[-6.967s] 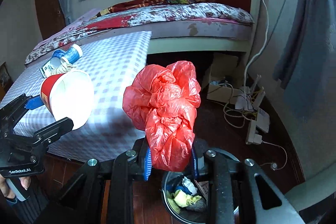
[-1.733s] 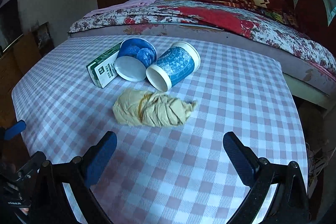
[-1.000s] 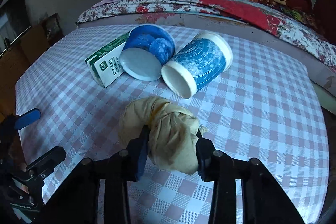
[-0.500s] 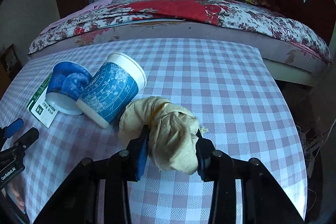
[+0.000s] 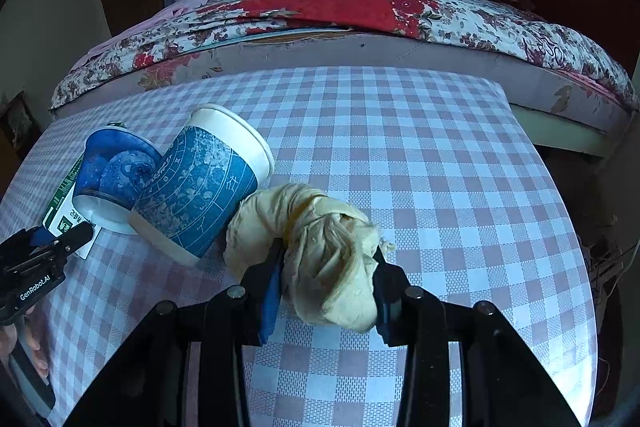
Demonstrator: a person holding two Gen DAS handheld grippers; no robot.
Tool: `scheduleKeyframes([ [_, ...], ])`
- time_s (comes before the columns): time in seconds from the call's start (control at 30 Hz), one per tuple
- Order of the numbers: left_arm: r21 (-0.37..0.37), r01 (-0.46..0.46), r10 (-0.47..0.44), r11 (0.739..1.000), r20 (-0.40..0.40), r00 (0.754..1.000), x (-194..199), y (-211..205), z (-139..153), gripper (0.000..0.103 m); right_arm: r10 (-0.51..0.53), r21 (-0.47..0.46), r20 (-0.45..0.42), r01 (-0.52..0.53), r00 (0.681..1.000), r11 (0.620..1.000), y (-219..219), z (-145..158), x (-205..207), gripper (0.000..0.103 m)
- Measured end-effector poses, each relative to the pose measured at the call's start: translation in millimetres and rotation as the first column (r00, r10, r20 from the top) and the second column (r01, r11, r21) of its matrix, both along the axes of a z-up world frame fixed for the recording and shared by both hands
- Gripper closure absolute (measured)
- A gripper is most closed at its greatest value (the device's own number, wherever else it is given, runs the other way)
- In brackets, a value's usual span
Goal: Collect trash
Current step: 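Grasp the beige stocking with the right tool while the left tool grasps the green milk carton, then lift the stocking and green carton and carry them toward the bin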
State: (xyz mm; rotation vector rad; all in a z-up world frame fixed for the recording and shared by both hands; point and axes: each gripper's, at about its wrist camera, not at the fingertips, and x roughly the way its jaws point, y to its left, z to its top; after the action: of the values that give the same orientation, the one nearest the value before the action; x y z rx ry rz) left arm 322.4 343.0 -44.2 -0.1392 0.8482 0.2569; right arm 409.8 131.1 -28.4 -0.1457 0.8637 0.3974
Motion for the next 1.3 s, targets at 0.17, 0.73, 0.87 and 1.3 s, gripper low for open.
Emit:
scheduleKeyframes([
  [0.17,0.028,0.005,-0.006,1.000,0.030,1.000,-11.4,-7.4,5.6,0.064,0.006,-0.012,0.002,-0.006,1.000,1.000,-0.4,2.2,-2.9,0.063],
  [0.73,0.047,-0.019,0.015,0.999,0.075,0.997,-50.7,-15.2,24.8,0.065,0.013,0.004,0.045,-0.013,0.999,1.000,-16.4,30.2,-33.9,0.063],
  [0.87,0.041,-0.030,0.027,0.999,0.075,0.997,-67.3,-17.5,23.9,0.065,0.024,0.008,0.052,-0.025,0.998,1.000,-20.8,35.0,-45.7,0.063],
  [1.3,0.057,0.002,-0.007,0.998,0.094,0.996,-117.2,-44.2,35.1,0.065,0.062,0.019,0.126,-0.065,0.990,0.998,-49.3,58.9,-106.4,0.063],
])
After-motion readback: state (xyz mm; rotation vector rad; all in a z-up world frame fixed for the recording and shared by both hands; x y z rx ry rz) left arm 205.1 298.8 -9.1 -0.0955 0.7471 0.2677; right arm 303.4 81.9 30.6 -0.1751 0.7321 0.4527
